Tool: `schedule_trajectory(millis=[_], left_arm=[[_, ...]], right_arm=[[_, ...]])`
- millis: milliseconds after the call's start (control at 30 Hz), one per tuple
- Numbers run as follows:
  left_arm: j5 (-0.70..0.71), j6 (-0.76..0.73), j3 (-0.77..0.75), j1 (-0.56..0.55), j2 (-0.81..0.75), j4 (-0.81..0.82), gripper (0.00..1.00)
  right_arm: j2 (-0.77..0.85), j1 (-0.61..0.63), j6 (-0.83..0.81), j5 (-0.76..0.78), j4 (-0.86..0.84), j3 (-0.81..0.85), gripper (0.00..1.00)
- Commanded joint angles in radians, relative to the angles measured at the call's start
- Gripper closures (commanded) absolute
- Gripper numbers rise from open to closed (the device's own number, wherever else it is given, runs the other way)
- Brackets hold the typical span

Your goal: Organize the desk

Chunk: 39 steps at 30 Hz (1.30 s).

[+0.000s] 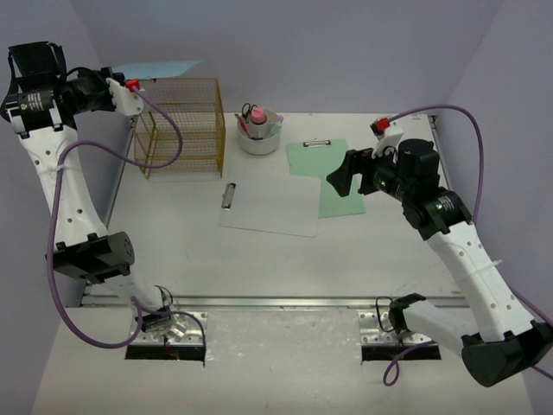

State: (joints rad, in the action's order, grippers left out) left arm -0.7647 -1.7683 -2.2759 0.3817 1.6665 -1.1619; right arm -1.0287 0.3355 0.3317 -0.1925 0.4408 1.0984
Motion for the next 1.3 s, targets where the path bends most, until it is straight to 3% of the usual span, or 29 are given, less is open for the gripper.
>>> schedule_trajectory(millis=[0,433,1100,1133,1233,1267], left_arm=[[-0.11,-0.15,0.018,0.011,-0.002,-0.052,1.0],[-0.04,-0.198,0.103,0.016,-0.008,-0.112,1.0],[-0.027,-0.18,0.135,0.006,0.099,-0.027,0.99],[-0.03,-0.158,0.138,0.005,0.101,-0.006,0.94],[-0.065,-0.016,0.17,0.005,0.095,0.123,0.56],[-0.073,0.091,0.222,0.003,0.076,0.25,0.21]], right_arm=[[-0.005,-0.006,-0.002,-0.004,-0.053,-0.006,0.05],[-0.012,-0.007,0.003,-0.01,-0.047,-0.006,0.05],[-0.025,-0.008,0.012,-0.027,-0.047,-0.019,0.05],[-0.025,-0.009,0.012,-0.029,-0.046,-0.021,0.05],[-0.027,-0.009,0.012,-0.032,-0.045,-0.028,0.05],[-0.027,-0.007,0.013,-0.035,-0.045,-0.031,0.05]])
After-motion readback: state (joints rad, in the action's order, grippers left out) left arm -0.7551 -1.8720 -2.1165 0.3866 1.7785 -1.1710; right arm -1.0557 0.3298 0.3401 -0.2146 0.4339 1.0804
